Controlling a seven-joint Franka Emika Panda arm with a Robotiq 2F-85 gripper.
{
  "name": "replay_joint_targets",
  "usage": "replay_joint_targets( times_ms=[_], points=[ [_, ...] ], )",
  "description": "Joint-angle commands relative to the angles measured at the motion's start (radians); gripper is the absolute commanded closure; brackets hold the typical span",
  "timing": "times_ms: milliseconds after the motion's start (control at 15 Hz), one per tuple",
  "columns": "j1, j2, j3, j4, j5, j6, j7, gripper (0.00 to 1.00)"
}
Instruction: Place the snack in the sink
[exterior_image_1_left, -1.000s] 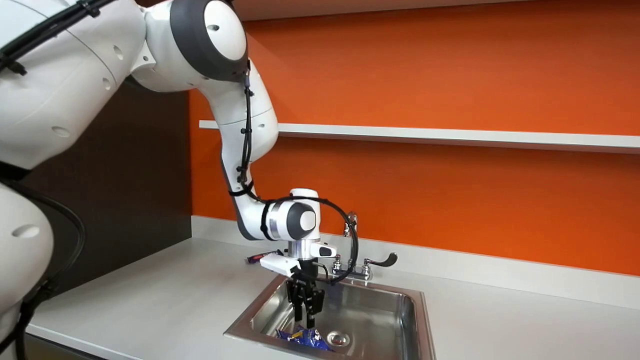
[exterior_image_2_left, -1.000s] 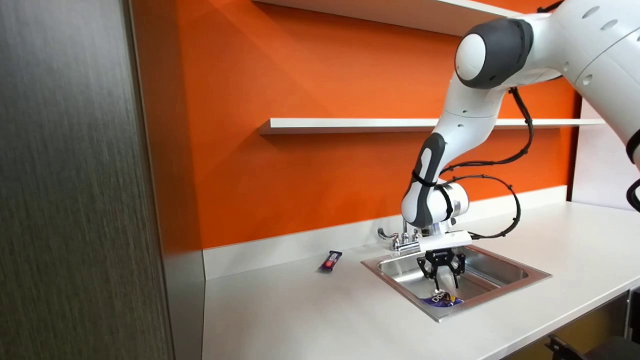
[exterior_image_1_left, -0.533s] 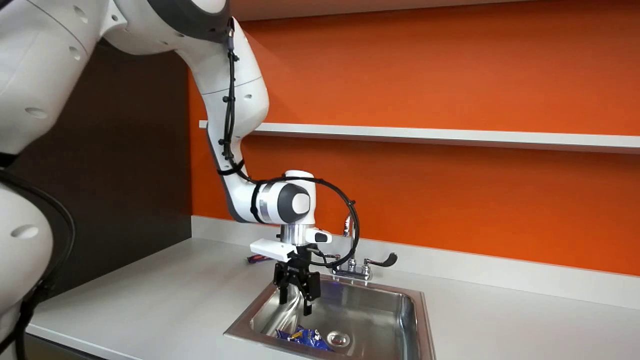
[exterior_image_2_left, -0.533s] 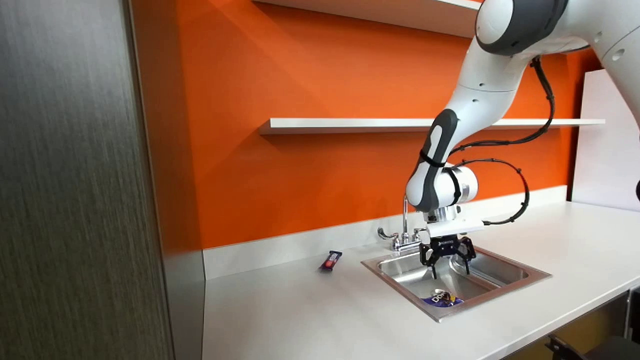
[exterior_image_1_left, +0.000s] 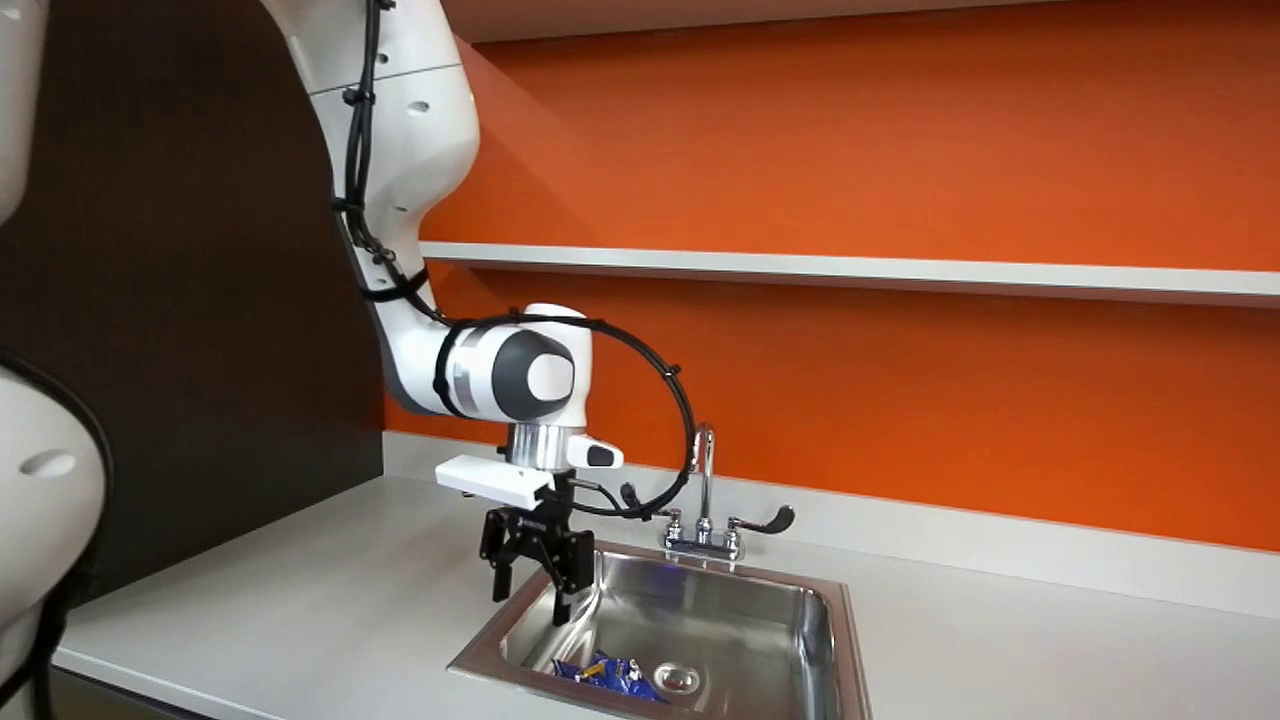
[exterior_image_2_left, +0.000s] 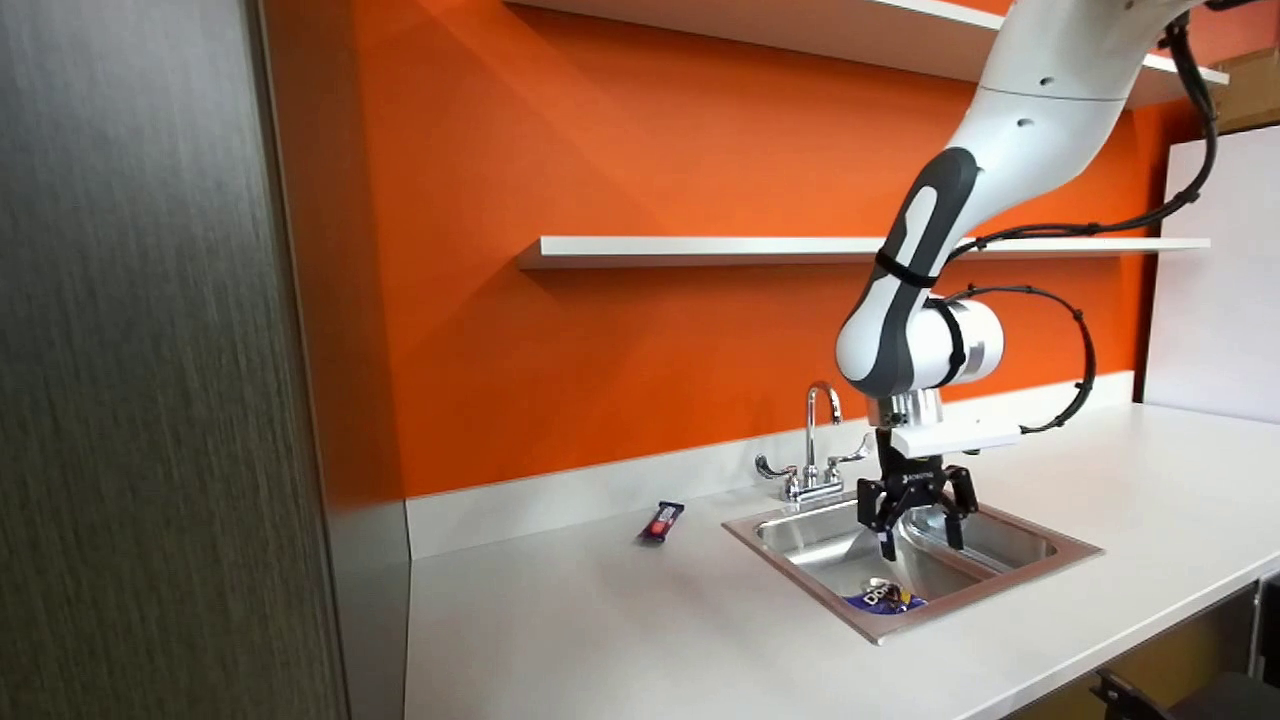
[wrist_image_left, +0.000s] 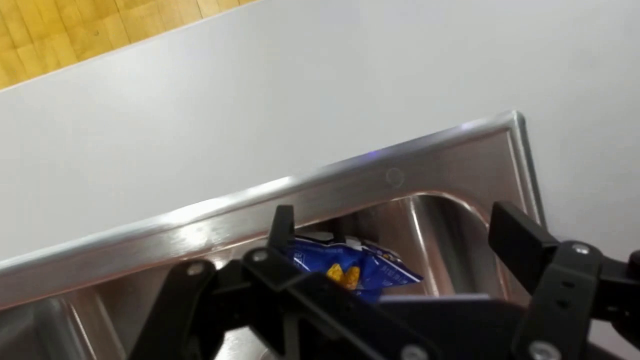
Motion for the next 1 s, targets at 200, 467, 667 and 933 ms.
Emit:
replay_joint_targets(
  times_ms=[200, 467, 667, 933],
  points=[
    [-0.007, -0.236, 0.049, -0.168, 0.019, -0.054, -0.097, 0.00],
    [-0.010, -0.200, 0.052, -0.150, 0.021, -0.029, -0.075, 0.00],
    [-0.010, -0.204, 0.053, -0.154, 0.021, -0.030, -0.076, 0.00],
    [-0.010, -0.204, 0.053, -0.155, 0.021, -0.030, -0.077, 0.00]
  ],
)
